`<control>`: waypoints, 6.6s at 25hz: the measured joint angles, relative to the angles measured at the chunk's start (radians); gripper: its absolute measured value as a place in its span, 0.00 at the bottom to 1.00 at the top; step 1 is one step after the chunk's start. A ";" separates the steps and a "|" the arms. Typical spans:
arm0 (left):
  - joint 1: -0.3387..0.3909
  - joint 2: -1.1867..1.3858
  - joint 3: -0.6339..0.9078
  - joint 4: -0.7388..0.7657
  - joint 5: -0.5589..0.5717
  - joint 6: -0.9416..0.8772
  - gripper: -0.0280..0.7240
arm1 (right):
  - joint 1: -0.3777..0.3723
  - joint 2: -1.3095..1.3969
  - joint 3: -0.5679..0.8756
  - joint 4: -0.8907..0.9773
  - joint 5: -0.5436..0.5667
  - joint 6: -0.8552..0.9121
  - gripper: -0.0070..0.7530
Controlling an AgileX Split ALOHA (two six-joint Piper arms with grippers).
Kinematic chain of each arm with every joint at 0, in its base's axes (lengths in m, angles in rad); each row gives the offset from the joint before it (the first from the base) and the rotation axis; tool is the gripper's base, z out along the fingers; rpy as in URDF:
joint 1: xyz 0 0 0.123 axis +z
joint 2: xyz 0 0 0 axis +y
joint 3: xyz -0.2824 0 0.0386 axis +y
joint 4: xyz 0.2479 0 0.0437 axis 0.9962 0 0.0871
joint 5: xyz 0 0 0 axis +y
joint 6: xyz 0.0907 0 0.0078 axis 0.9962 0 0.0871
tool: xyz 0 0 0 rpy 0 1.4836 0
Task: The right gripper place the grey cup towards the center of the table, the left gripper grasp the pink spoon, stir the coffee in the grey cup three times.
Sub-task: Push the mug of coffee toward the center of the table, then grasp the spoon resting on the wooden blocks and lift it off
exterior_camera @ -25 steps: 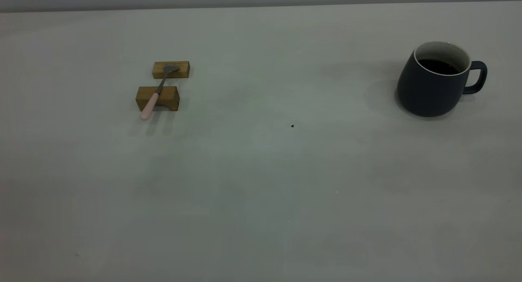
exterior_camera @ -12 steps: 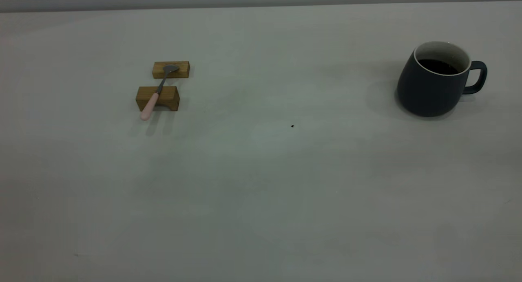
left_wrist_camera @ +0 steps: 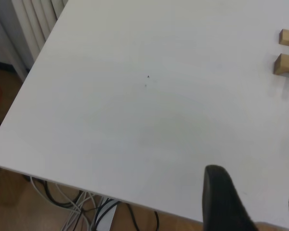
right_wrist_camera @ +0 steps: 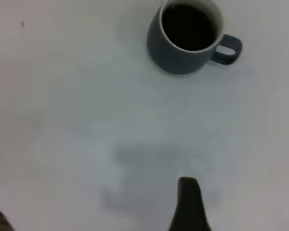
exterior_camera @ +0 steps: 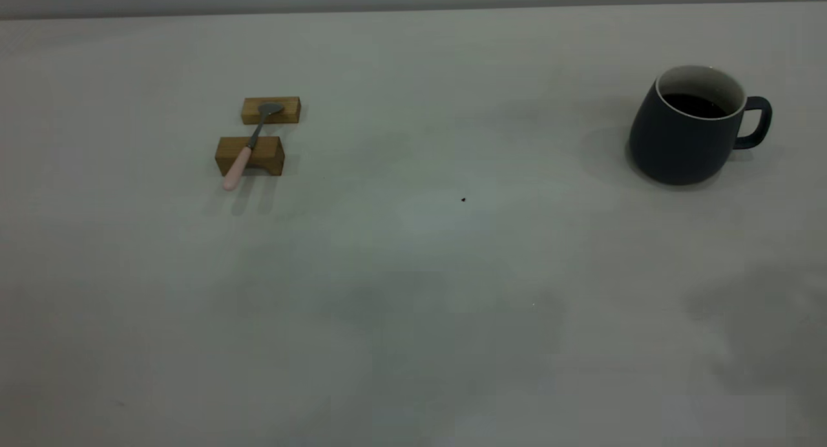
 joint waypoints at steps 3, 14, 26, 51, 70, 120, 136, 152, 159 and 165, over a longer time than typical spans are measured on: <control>0.000 0.000 0.000 0.000 0.000 0.000 0.59 | 0.000 0.206 -0.089 0.000 -0.039 -0.107 0.79; 0.000 0.000 0.000 0.000 0.000 0.000 0.59 | -0.034 0.725 -0.250 0.051 -0.345 -0.721 0.79; 0.000 0.000 0.000 0.000 0.000 0.000 0.59 | -0.164 1.002 -0.420 0.071 -0.388 -0.886 0.79; 0.000 0.000 0.000 0.000 0.000 0.000 0.59 | -0.100 1.162 -0.442 0.073 -0.693 -0.939 0.76; 0.000 0.000 0.000 0.000 0.000 0.000 0.59 | 0.202 1.196 -0.443 0.076 -0.886 -0.888 0.76; 0.000 0.000 0.000 0.000 0.000 0.000 0.59 | 0.164 -0.171 0.164 -0.111 0.529 0.528 0.76; 0.000 0.000 0.000 0.000 0.000 0.000 0.59 | -0.051 -0.870 0.191 -0.166 0.499 0.529 0.76; 0.000 0.000 0.000 0.000 0.000 0.000 0.59 | -0.093 -1.108 0.199 -0.165 0.523 0.513 0.76; 0.000 0.000 0.000 0.000 0.000 0.000 0.59 | -0.093 -1.108 0.199 -0.123 0.526 0.494 0.76; 0.000 0.000 0.000 0.000 0.000 0.000 0.59 | -0.093 -1.108 0.200 -0.088 0.525 0.452 0.75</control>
